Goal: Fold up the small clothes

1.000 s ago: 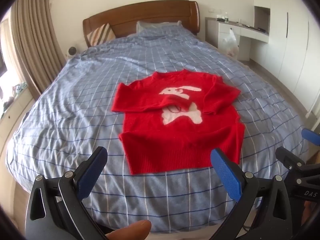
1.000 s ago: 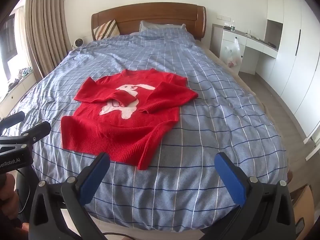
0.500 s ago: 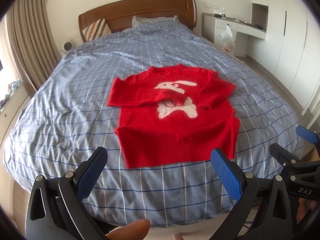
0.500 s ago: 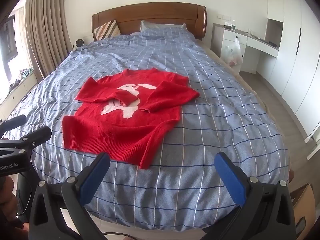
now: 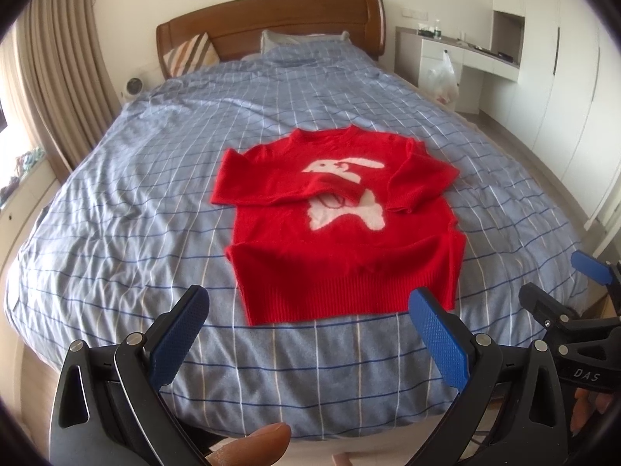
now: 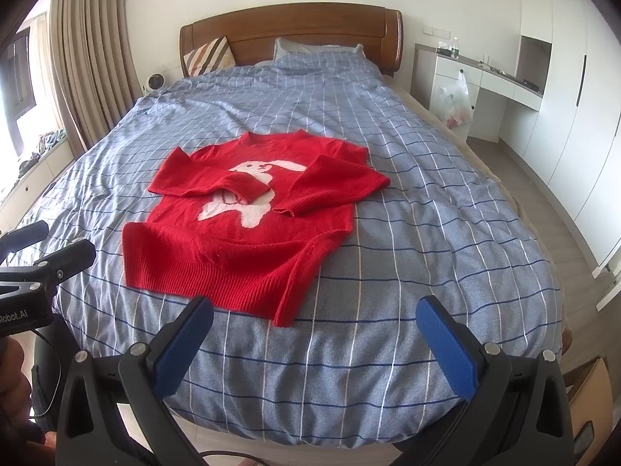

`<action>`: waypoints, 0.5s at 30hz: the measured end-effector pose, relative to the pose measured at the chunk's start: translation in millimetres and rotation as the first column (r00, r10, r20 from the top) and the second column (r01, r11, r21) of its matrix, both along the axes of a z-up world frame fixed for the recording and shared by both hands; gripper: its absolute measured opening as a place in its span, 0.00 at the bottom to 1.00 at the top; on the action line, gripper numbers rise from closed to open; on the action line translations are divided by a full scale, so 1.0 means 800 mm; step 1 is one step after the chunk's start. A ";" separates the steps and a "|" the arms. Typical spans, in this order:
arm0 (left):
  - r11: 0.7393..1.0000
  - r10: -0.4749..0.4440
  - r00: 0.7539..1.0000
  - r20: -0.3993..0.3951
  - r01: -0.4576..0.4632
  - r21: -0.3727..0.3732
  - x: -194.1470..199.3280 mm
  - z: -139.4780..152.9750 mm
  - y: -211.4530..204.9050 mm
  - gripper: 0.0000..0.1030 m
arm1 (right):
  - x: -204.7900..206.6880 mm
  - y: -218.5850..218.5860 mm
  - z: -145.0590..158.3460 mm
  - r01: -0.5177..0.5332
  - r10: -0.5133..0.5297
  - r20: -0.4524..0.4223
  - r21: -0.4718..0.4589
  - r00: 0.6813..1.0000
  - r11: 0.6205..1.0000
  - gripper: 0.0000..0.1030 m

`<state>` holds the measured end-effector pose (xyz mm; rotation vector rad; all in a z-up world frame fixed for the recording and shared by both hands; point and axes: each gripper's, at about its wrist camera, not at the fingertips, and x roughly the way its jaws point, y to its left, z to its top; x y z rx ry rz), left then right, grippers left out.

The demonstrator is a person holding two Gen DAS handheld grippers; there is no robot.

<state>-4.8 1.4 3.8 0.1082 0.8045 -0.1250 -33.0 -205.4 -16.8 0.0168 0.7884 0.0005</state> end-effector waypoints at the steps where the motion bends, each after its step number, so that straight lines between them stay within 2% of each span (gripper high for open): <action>1: 1.000 -0.001 1.000 0.000 0.001 0.000 0.000 0.000 0.000 1.00 | 0.000 0.000 0.000 0.000 0.000 -0.001 0.000 1.000 1.000 1.00; 15: 1.000 0.006 1.000 -0.008 -0.006 -0.005 0.000 -0.003 0.003 1.00 | 0.001 0.003 -0.001 -0.002 0.002 -0.003 -0.001 1.000 1.000 1.00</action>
